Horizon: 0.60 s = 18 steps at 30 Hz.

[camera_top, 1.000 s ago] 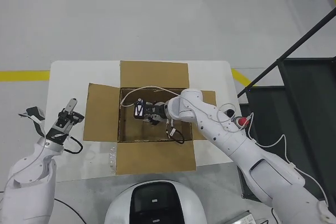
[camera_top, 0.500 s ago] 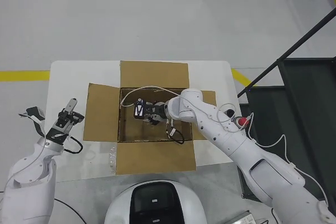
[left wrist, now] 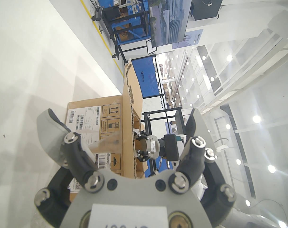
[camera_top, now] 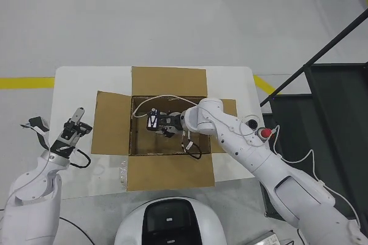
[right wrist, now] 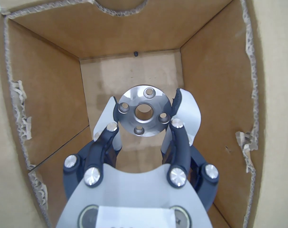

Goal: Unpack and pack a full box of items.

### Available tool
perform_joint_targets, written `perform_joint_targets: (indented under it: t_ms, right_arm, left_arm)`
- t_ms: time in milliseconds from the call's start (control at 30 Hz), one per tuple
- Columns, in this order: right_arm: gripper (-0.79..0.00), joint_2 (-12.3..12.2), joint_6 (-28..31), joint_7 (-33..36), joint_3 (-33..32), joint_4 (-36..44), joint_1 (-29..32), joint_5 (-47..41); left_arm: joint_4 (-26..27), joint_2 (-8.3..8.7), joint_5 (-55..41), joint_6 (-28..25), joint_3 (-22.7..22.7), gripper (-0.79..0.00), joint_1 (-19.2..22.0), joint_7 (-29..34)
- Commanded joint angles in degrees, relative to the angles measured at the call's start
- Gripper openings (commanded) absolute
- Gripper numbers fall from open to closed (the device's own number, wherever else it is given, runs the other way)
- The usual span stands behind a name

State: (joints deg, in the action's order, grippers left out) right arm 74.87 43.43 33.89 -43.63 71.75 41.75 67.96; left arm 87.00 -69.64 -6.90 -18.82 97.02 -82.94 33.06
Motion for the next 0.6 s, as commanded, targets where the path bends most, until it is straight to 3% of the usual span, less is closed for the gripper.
perform_joint_targets:
  t_ms: [0, 300, 567]
  right_arm:
    - [-0.785, -1.4, 2.1, -0.8, -3.6, 2.3, 2.2, -0.3]
    - [-0.785, -8.3, 8.4, 1.1, -23.8, 25.5, 21.7, -0.9]
    - [-0.785, -11.2, 8.8, -0.6, -37.1, 37.0, 36.6, -2.0]
  left_arm:
    - [0.0, 0.0, 0.0, 0.0, 0.0, 0.0, 0.0, 0.0]
    - [0.0, 0.0, 0.0, 0.0, 0.0, 0.0, 0.0, 0.0]
    - [0.0, 0.0, 0.0, 0.0, 0.0, 0.0, 0.0, 0.0]
